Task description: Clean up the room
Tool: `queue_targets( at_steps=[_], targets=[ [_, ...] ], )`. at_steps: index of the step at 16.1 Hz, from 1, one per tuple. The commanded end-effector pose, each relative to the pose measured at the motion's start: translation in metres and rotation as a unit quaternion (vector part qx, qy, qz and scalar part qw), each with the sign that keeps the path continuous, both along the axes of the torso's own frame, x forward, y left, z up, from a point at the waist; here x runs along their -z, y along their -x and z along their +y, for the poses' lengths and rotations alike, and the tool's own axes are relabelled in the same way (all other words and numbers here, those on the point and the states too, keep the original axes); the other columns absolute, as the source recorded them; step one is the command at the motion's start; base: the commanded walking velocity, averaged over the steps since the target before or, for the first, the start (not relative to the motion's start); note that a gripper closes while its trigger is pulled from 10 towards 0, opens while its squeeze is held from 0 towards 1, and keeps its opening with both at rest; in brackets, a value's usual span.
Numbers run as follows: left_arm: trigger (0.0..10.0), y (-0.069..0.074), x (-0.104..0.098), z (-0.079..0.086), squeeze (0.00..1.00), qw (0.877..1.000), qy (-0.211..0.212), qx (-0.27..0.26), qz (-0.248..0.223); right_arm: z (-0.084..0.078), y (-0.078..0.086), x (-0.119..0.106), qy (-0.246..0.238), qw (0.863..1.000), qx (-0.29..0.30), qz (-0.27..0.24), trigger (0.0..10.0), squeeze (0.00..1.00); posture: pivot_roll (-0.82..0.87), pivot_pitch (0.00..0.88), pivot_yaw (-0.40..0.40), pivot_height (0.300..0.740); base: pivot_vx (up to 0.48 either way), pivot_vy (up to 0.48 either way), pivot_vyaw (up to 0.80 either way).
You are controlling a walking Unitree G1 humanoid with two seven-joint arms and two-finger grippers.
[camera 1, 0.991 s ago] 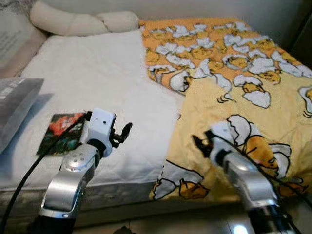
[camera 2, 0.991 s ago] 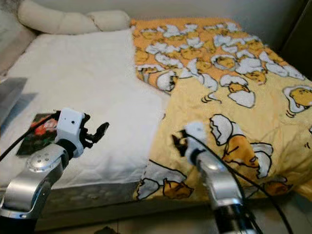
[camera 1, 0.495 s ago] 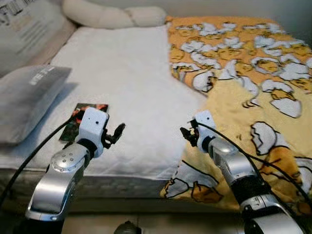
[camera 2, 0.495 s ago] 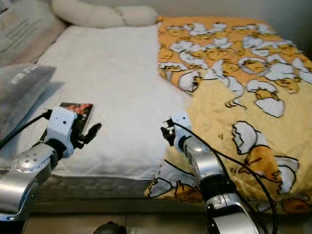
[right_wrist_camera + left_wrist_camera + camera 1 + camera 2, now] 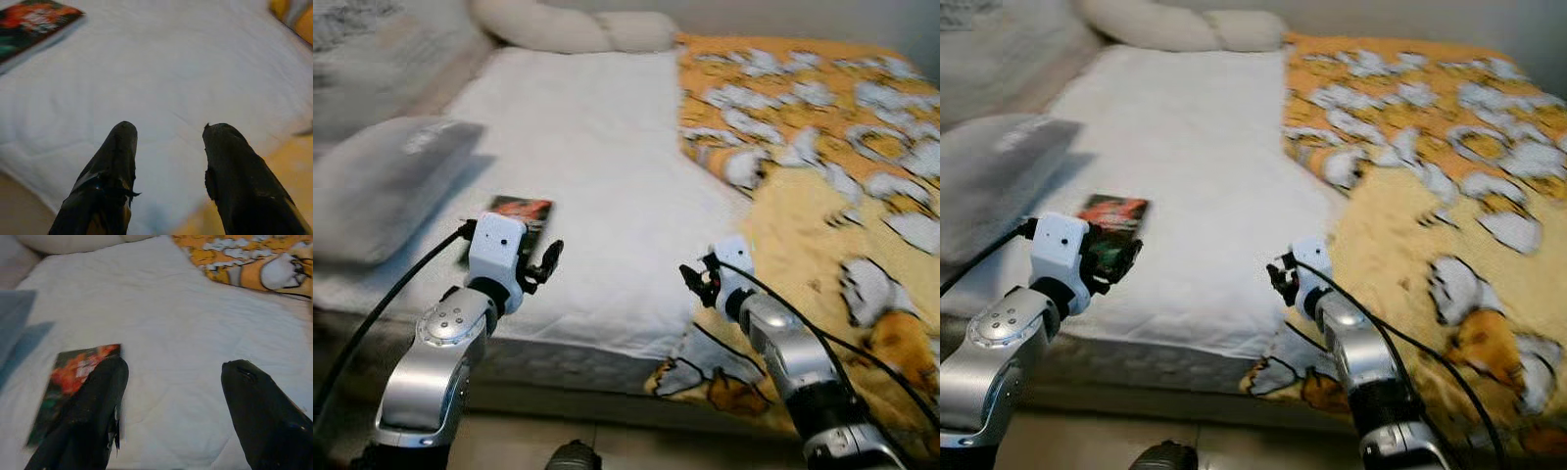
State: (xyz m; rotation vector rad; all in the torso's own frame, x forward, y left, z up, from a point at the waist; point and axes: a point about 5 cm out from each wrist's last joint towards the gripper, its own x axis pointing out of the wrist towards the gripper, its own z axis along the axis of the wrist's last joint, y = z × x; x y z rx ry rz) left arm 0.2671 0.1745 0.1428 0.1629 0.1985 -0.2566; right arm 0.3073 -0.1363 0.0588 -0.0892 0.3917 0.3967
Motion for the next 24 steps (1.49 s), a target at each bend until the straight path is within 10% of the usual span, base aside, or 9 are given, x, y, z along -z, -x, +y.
queue_targets(
  at_steps=[1, 24],
  targets=[
    [10.0, 0.0, -0.002, 0.0, 0.0, 1.0, -0.001, -0.003, -0.001, -0.002, 0.002, -0.003, -0.016, 1.0, 0.013, 0.001, 10.0, 0.0, 0.13, 0.0, 0.015, 0.74, 0.247, 0.0, 0.0],
    [10.0, 0.0, 0.002, -0.004, 0.0, 1.0, 0.012, 0.005, 0.008, -0.015, 0.02, -0.004, -0.009, 0.998, 0.052, 0.022, 10.0, 0.0, 0.12, 0.0, 0.009, 0.74, 0.123, 0.0, 0.14]
  ],
)
